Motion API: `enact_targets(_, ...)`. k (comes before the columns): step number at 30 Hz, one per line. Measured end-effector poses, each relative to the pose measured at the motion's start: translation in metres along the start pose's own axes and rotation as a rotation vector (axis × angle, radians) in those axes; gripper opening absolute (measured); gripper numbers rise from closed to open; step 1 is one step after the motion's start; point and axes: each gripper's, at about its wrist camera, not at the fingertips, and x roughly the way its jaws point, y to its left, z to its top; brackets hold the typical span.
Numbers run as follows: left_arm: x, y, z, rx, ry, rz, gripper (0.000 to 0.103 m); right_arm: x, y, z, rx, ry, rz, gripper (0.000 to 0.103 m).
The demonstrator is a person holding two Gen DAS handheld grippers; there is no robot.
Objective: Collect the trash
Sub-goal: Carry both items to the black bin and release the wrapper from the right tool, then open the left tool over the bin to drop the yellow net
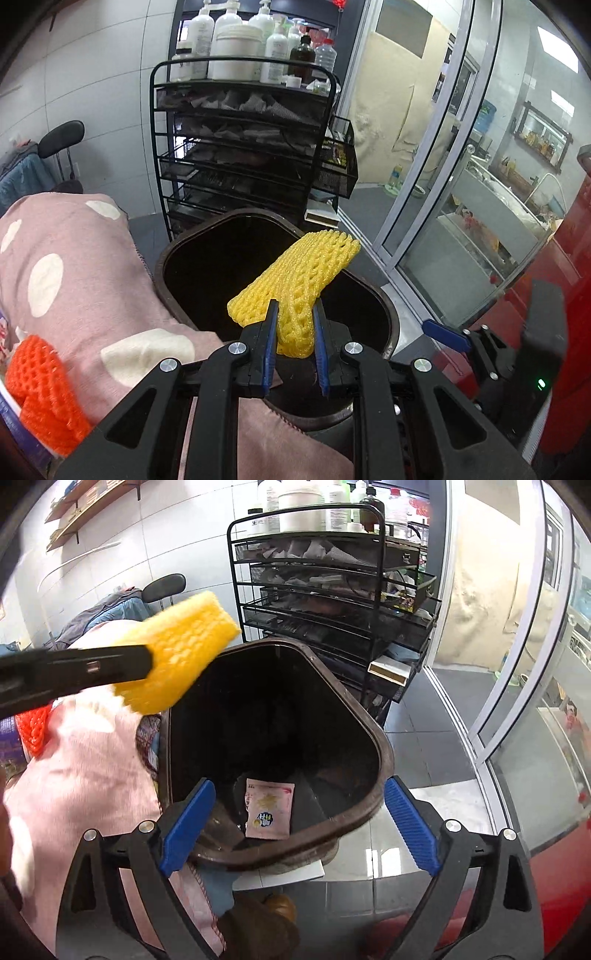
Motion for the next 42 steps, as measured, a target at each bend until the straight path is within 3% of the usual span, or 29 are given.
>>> enact_targets(9, 0.035, 0.001, 0.004, -0.023, 0.087, -0.019, 0.021, -0.011, 0.000, -0.007, -0.011, -0.012, 0.005, 0.092)
enact_targets(11, 0.039, 0.001, 0.005, -0.024, 0.098, -0.018, 0.034, -0.014, 0.000, -0.007, -0.013, -0.016, 0.004, 0.093)
enact_targets(13, 0.039, 0.000, 0.005, -0.018, 0.086, -0.018, 0.071, -0.016, 0.001, -0.009, -0.018, -0.016, 0.001, 0.093)
enact_targets(15, 0.035, -0.001, 0.005, -0.009, 0.054, -0.013, 0.086, -0.018, 0.000, -0.009, -0.018, -0.015, -0.001, 0.094)
enact_targets(16, 0.032, -0.003, 0.005, 0.002, 0.040, -0.007, 0.088, -0.018, 0.000, -0.010, -0.016, -0.015, 0.000, 0.094)
enact_targets(22, 0.017, -0.009, 0.005, 0.051, 0.000, 0.027, 0.094, -0.016, -0.004, -0.014, -0.004, 0.003, -0.017, 0.095)
enact_targets(42, -0.073, 0.008, -0.036, -0.006, -0.153, 0.058, 0.097, -0.024, 0.018, -0.008, -0.047, -0.028, 0.037, 0.095)
